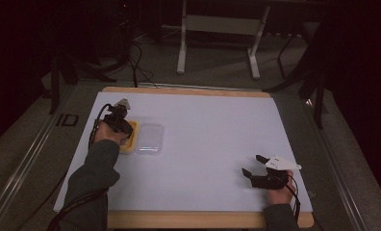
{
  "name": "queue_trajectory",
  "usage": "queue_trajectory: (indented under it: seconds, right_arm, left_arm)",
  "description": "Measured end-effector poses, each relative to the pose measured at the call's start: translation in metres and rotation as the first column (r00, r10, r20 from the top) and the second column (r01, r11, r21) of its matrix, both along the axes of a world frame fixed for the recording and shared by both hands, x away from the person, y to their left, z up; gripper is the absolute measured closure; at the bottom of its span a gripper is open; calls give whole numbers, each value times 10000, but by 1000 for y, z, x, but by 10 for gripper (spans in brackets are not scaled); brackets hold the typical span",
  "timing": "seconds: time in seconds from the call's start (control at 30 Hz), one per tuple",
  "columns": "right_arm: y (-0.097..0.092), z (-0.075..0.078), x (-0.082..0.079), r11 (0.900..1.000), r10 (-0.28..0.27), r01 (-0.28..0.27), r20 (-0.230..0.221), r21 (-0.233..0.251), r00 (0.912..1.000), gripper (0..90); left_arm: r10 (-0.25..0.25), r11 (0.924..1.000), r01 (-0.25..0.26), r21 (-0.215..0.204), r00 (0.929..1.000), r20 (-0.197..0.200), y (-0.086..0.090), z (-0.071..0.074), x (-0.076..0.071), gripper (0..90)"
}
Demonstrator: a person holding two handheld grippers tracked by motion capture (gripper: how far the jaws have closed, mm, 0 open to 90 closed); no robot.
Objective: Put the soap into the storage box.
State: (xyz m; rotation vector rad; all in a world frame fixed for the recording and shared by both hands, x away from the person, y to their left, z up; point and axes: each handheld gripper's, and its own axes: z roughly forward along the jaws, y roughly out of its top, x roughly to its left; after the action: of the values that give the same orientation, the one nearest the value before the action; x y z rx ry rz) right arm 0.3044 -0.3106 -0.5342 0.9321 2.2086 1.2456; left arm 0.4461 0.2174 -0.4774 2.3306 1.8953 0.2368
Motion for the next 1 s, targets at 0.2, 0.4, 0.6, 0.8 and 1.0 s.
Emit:
queue_trajectory:
  seconds: [0.2, 0.4, 0.6, 0.8, 1.0]
  right_arm:
    - [0, 0, 0, 10000, 1, -1, -2, 1, 10000, 188]
    - [0, 0, 0, 10000, -1, 1, 1, -7, 10000, 188]
    - [0, 0, 0, 10000, -2, 2, -15, -9, 10000, 189]
    - [0, 0, 0, 10000, 6, -6, -9, -6, 10000, 189]
    - [0, 0, 0, 10000, 4, -4, -17, -9, 10000, 188]
  left_arm:
    - [107, 9999, -108, -108, 9999, -74, 2, -5, -1, 495]
    - [51, 9997, -57, -242, 9997, -230, 3, -8, -1, 493]
    - [-30, 9992, 18, -387, 9995, -314, 4, -11, -2, 485]
    - [26, 9984, -45, -560, 9994, -332, 7, -11, -2, 462]
    - [-146, 9972, 125, -738, 9995, -287, 9, -7, -4, 410]
